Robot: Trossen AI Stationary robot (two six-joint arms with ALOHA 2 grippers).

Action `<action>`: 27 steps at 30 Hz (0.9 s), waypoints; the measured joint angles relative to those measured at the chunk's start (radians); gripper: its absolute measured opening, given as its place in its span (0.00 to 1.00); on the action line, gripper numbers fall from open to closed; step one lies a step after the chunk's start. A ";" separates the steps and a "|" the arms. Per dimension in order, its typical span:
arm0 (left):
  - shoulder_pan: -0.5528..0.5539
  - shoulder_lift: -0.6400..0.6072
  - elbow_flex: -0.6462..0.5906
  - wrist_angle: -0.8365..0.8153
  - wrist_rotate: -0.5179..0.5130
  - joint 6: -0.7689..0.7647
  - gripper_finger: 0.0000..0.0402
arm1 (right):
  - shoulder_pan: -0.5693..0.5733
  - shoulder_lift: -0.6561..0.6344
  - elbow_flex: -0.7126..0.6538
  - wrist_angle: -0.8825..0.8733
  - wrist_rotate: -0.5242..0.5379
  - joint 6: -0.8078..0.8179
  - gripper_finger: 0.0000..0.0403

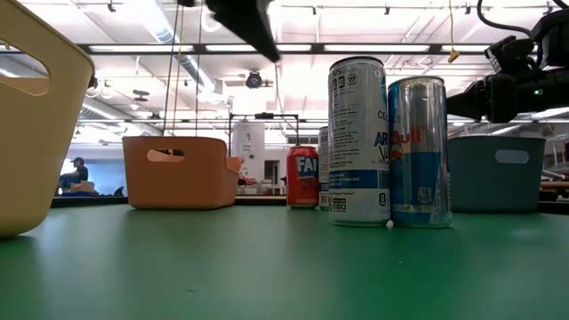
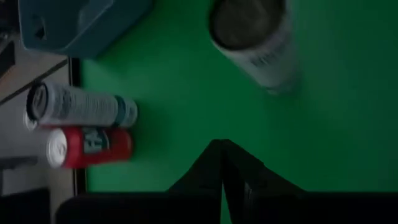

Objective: Sort soda cans
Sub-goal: Put the top white-blue soda can into the blue bin

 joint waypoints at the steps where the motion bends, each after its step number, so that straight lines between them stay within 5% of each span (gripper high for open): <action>1: 0.017 0.000 0.000 0.031 0.019 0.028 0.02 | 0.000 0.000 0.000 0.000 0.000 0.000 0.02; 9: 0.167 -0.001 -0.005 0.238 0.395 0.143 0.01 | 0.000 0.000 0.000 0.000 0.000 0.000 0.02; 15: 0.262 -0.020 -0.162 0.558 0.613 0.179 0.00 | 0.000 0.000 0.000 0.001 0.000 0.000 0.02; 21: 0.319 -0.089 -0.368 0.882 0.684 0.180 0.00 | 0.001 0.002 0.000 0.076 -0.006 0.005 0.02; 27: 0.372 -0.209 -0.591 1.174 0.702 0.174 0.00 | 0.003 0.002 0.000 0.151 -0.008 0.257 0.02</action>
